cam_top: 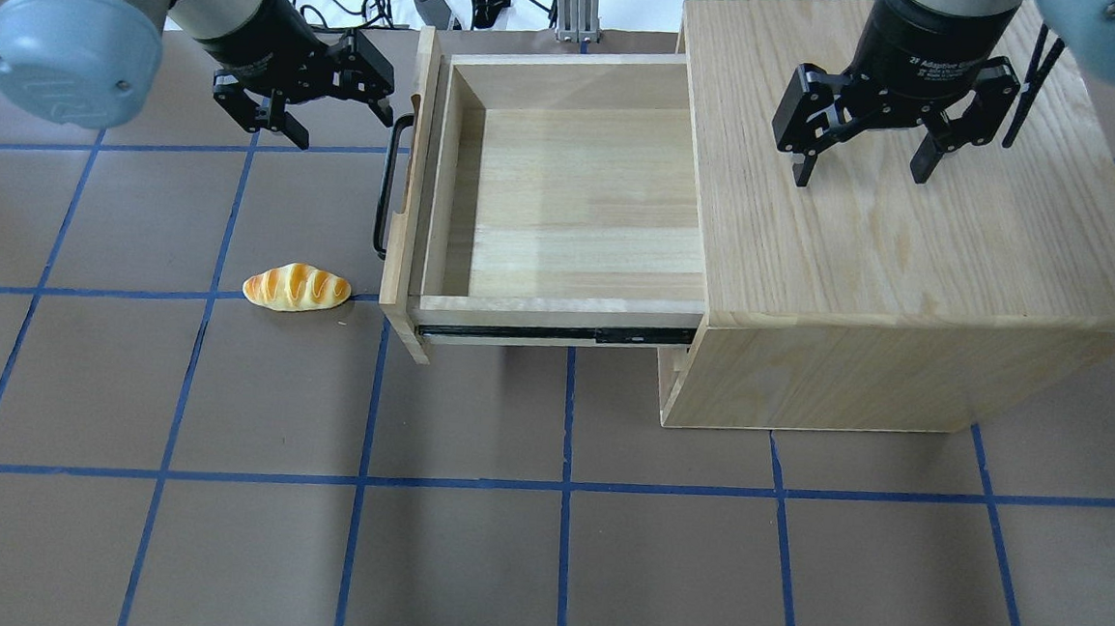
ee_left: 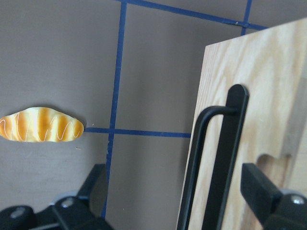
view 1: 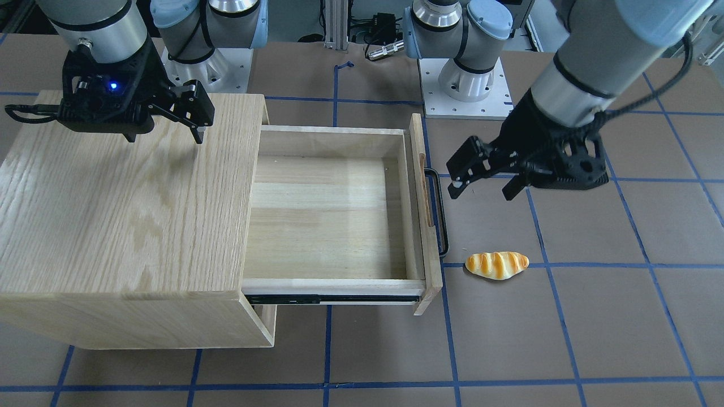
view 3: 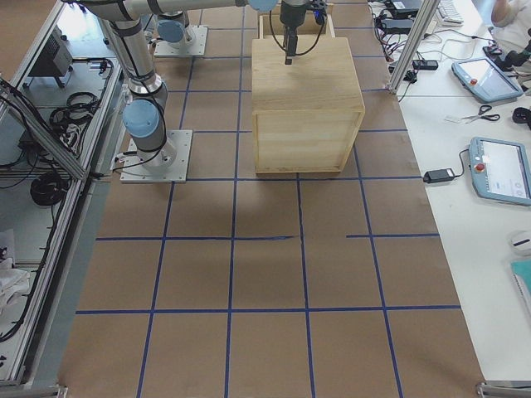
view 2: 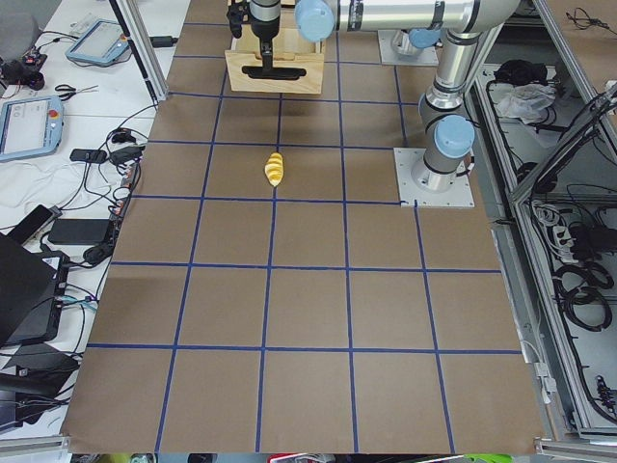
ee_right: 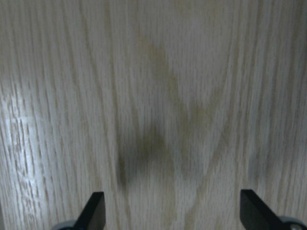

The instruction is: Open upper drawer

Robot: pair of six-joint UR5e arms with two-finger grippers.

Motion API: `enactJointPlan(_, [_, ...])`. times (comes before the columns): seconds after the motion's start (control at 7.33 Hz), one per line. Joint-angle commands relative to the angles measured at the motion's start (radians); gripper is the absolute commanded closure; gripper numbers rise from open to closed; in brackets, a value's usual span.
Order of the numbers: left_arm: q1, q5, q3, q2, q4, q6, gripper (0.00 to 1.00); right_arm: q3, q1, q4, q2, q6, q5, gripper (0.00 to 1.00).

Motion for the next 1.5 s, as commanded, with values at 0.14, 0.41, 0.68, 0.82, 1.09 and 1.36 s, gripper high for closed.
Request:
enactJointPlan(0.14, [0.007, 0.148, 0.014, 0.078, -0.128, 0.008, 0.00, 0.000, 0.000, 0.000, 0.000, 0.000, 0.000, 0.00])
enactJointPlan(0.41, [0.010, 0.238, 0.012, 0.037, -0.023, 0.014, 0.00, 0.002, 0.000, 0.000, 0.000, -0.001, 0.000, 0.00])
enactJointPlan(0.68, [0.006, 0.236, 0.004, 0.013, 0.019, 0.003, 0.00, 0.000, 0.000, 0.000, 0.000, 0.000, 0.000, 0.00])
enactJointPlan(0.82, [0.000, 0.232, 0.005, 0.013, 0.019, 0.002, 0.00, 0.002, 0.000, 0.000, 0.000, 0.000, 0.000, 0.00])
enactJointPlan(1.09, [-0.005, 0.222, 0.001, 0.010, 0.025, -0.001, 0.00, 0.000, 0.000, 0.000, 0.000, 0.000, 0.000, 0.00])
enactJointPlan(1.36, [-0.009, 0.224, 0.001, 0.012, 0.019, -0.001, 0.00, 0.000, 0.000, 0.000, 0.000, 0.000, 0.000, 0.00])
